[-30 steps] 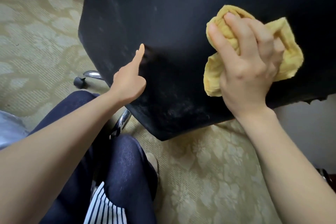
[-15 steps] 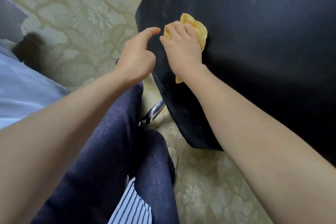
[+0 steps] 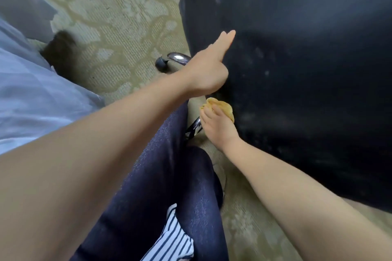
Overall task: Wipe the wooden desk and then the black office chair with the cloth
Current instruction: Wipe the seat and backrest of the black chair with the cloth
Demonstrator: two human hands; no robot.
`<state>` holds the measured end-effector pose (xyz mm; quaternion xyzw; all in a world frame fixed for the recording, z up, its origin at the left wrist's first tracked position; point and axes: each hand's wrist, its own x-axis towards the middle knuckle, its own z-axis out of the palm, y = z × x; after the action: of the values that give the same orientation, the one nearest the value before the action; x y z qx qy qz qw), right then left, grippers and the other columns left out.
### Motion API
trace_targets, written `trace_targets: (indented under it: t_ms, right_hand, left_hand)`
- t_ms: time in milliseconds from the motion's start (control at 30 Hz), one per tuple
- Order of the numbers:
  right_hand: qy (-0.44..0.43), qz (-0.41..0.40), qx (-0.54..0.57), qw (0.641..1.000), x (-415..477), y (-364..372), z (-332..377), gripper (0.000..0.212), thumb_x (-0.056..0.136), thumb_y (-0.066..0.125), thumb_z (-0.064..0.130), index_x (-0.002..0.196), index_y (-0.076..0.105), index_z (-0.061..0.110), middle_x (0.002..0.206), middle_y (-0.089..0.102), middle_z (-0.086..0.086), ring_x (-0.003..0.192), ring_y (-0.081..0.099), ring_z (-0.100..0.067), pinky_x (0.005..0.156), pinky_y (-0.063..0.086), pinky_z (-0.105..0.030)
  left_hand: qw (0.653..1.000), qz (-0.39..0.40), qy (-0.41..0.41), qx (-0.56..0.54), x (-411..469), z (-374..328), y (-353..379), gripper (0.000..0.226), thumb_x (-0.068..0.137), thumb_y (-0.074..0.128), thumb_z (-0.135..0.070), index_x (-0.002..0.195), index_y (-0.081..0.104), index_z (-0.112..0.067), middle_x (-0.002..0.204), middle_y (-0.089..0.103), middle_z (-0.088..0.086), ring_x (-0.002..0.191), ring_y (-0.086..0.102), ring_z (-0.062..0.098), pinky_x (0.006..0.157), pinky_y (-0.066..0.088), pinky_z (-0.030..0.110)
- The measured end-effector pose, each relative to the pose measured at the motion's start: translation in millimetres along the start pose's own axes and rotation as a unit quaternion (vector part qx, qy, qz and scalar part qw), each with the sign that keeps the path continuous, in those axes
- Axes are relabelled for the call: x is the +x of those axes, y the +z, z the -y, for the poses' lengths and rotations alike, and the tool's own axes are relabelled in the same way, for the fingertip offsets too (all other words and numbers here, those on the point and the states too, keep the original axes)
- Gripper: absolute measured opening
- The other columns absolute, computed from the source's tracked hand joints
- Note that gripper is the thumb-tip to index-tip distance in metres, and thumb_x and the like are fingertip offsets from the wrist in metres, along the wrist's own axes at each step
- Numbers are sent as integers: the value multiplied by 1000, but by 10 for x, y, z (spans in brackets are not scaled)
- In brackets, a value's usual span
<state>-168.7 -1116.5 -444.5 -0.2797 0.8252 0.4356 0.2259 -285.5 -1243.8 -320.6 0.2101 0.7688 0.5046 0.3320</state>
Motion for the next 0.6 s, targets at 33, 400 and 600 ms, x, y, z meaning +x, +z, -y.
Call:
trace_targets:
  t_ms: [33,400,600]
  right_hand:
    - [-25,20,-4,999,-151,97,130,43,101,28,20,141,38,9,143,38,-6,135,30,-29,113,21,-39]
    - [16,-7,171,985,-1938,430,268,47,64,81,21,110,72,16,115,68,1,109,62,-14,96,47,-28]
    - [222,-233,117,940,-2210,75,-232,34,90,48,1,112,70,15,116,67,0,105,64,-15,95,38,-31]
  left_hand:
    - [1000,15,-1,19,2,-24,61,84,78,29,10,151,5,-24,158,9,5,143,13,26,108,21,29]
    - [996,-7,-24,82,-122,-92,526,88,75,31,6,151,-6,-20,141,28,25,105,36,15,82,27,11]
    - [998,-7,-41,50,-158,-167,579,88,77,31,3,151,-6,-27,157,14,6,124,45,32,90,36,21]
